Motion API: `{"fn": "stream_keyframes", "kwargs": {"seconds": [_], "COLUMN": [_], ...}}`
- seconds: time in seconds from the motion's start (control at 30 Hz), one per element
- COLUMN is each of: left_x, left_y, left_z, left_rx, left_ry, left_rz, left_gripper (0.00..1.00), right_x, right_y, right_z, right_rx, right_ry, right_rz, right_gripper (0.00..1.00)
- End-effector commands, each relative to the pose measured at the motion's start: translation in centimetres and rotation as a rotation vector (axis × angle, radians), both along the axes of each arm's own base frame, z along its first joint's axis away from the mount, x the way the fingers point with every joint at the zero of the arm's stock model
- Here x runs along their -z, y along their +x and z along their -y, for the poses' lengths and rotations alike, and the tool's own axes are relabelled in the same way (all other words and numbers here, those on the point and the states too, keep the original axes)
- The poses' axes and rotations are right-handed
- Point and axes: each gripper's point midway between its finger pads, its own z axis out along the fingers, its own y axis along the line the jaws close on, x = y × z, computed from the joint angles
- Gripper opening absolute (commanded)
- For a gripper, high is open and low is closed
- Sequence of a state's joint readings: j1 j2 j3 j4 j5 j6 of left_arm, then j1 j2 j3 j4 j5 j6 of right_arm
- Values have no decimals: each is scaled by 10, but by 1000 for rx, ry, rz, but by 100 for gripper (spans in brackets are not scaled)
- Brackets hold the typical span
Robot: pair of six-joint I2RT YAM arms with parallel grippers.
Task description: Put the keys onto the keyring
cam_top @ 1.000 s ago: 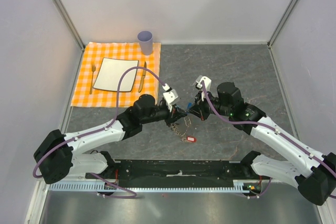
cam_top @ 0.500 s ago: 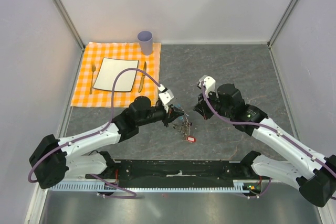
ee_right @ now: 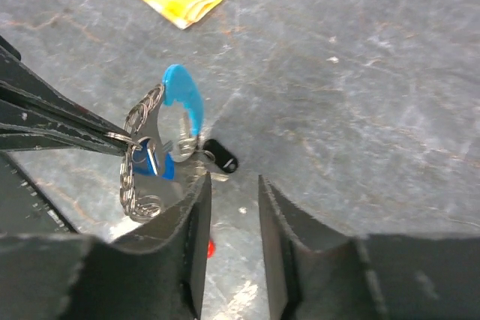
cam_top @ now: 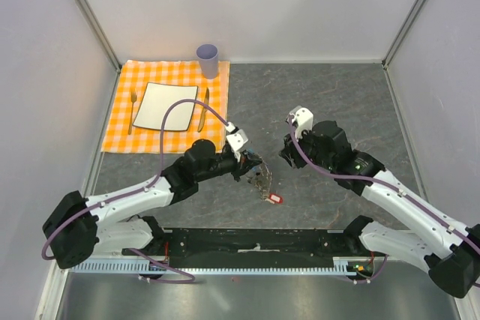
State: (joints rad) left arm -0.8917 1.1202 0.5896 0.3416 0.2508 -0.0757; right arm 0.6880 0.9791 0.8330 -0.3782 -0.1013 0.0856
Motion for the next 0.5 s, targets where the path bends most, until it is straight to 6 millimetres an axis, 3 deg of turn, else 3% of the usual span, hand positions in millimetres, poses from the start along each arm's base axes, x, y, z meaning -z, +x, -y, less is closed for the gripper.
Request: {"fn": "stream_keyframes", "kwargs": {"seconds": [0.0,0.03,0.07,0.1,0.13,0.17,0.2,0.23,0.27,0.3,0.33,0.37,0.4,0.47], "left_x": [-30,-18,-21,-43,-27,-34,-56,-60,-40,-54,-51,-27,-24,4], "left_y": [29,38,45,56,66,72,82,87,94,101,106,110,116,120], "left_z": [16,23,28,37,47,54,65,71,78,86,89,95,98,101], "left_rx": [-32,-29,-21,-16,-2,20,29,39,42,43,40,42,43,52], "left_ry": [-41,-10,-13,-50,-19,-31,-58,-57,-3,-17,-6,40,55,117], "left_rz": [117,97,99,122,83,81,110,113,69,83,71,27,42,-24], "left_gripper": [2,2,2,2,2,2,2,2,2,2,2,3,6,6], "right_x": [-11,-15,-12,-13,-22,-21,-24,-30,-30,-32,-36,-32,-32,-28], "right_y": [19,21,23,24,25,27,27,25,25,25,23,23,23,21], "right_z": [27,31,39,43,48,56,59,65,69,75,81,85,91,98], "right_rx": [180,209,260,281,308,352,368,391,407,439,457,473,502,536], "right_ry": [-18,-6,-10,-4,24,18,24,37,38,36,48,43,36,46], "right_rz": [91,110,119,130,163,176,187,207,213,226,242,243,252,257], "right_gripper": [41,43,45,47,50,52,55,58,61,69,71,74,78,82]}}
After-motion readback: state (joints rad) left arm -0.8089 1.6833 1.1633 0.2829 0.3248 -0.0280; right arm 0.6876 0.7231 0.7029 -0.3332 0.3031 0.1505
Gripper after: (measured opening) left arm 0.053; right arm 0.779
